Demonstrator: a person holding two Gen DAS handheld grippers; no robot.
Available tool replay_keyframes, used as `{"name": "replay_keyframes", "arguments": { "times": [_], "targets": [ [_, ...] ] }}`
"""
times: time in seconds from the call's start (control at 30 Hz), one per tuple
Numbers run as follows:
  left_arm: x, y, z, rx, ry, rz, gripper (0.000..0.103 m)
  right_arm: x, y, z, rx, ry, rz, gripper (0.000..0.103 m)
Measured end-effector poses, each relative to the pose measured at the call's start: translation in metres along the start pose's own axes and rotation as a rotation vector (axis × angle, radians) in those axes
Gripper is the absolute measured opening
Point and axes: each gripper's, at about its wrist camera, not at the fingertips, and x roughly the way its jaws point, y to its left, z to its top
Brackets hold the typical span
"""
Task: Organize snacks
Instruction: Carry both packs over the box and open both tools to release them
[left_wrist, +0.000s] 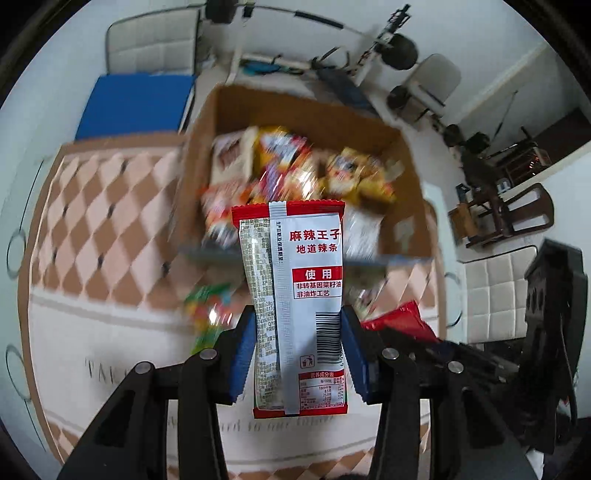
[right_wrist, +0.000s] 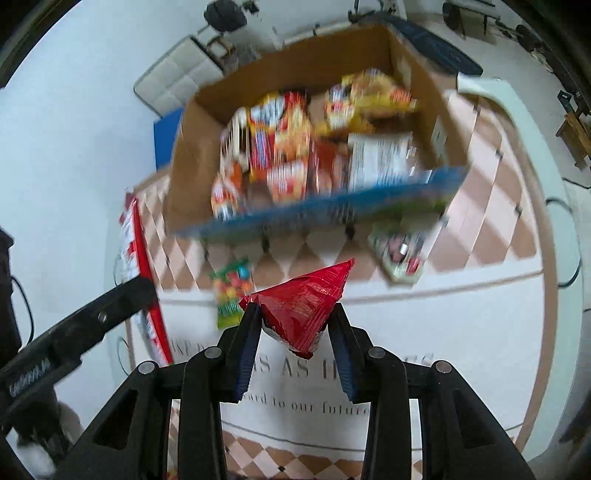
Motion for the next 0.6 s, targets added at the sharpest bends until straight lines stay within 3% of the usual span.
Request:
{"name": "replay_keyframes", "arguments": {
  "times": [0.13,0.3,0.6],
  "targets": [
    [0.009,-0.015,0.041,0.037,-0.003,0.002,0.042,-0.018,-0.009,0.038,0.017,-0.06,-0.023,0.04],
    [0.045,-0.021,0.088,0.07,0.036,0.063,0.042,-0.025,-0.028,0.09,0.034,-0.102,-0.1,0.04],
    [0.123,-0.007,0.117,0.066,0.184,0.147,0.042,0.021,-0.051,0.142,0.017,-0.027,-0.244,0.04]
  ]
}}
